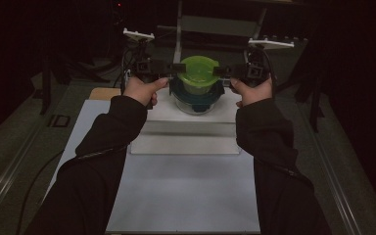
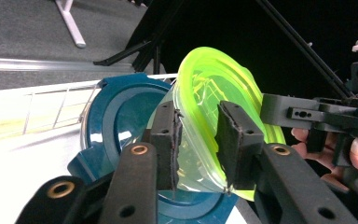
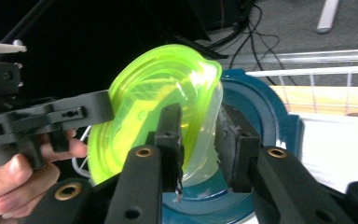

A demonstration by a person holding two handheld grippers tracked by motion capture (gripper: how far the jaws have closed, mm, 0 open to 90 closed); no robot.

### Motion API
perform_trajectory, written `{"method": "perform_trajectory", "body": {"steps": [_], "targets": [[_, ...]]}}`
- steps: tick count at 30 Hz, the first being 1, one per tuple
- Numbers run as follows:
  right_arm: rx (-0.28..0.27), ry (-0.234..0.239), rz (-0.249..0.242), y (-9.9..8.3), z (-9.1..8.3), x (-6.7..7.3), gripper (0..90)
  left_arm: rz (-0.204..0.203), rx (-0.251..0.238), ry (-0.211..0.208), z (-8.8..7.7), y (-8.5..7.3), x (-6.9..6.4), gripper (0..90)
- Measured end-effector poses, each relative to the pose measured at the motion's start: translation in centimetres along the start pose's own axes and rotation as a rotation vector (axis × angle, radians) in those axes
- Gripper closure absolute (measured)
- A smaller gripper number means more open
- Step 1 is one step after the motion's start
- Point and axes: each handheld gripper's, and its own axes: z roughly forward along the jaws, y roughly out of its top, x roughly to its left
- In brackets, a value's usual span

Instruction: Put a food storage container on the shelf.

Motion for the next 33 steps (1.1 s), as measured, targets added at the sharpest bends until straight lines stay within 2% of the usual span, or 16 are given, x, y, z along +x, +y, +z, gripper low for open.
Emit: {"method": "perform_trajectory", "body": {"steps": [3, 7, 9, 11, 14, 17, 18, 19, 21, 24, 28, 30, 33], "targets": [[-0.009, -0.003, 0.005, 0.2, 0.1, -0.1, 64.5, 0.029, 0.006, 0.02, 0.2, 0.1, -0.1, 61.9], [-0.019, -0.004, 0.002, 0.4, 0.2, -0.2, 54.5, 0.044, -0.001, 0.045, 0.4, 0.3, -0.5, 48.1], [-0.024, -0.002, -0.01, 0.5, 0.2, 0.0, 50.0, 0.057, -0.013, 0.038, 0.2, 0.3, -0.6, 39.4], [-0.028, -0.001, -0.015, 0.5, 0.1, 0.0, 45.8, 0.084, -0.022, 0.008, -0.1, 0.2, -0.7, 32.9], [-0.038, 0.0, -0.03, 0.5, -0.2, 0.1, 39.0, 0.082, -0.042, -0.019, -0.6, 0.2, -0.7, 25.8], [-0.041, 0.009, -0.045, 0.5, -0.4, 0.2, 33.6, 0.089, -0.041, -0.022, -0.7, 0.1, -0.8, 18.1], [-0.04, 0.026, -0.048, 0.5, -0.5, 0.2, 30.7, 0.089, -0.039, -0.045, -0.9, -0.1, -0.9, 18.1], [-0.037, 0.041, -0.063, 0.3, -0.6, 0.3, 28.4, 0.098, -0.039, -0.049, -1.0, -0.2, -1.0, 14.0], [-0.036, 0.039, -0.086, 0.1, -0.8, 0.4, 26.5, 0.126, -0.039, -0.048, -1.2, -0.5, -1.2, 12.6], [-0.037, 0.045, -0.102, -0.4, -0.9, 0.5, 24.8, 0.179, -0.039, -0.04, -1.3, -1.0, -1.5, 1.7], [-0.046, 0.053, -0.126, -1.0, -1.5, 0.5, 24.5, 0.206, -0.047, -0.034, -1.7, -1.6, -1.7, 1.3], [-0.048, 0.065, -0.127, -1.2, -1.7, 0.5, 24.3, 0.26, -0.051, -0.027, -2.3, -2.3, -2.0, 1.3], [-0.057, 0.081, -0.142, -2.1, -2.6, 0.6, 24.0, 0.269, -0.057, -0.038, -3.0, -3.0, -2.2, 1.4]]}}
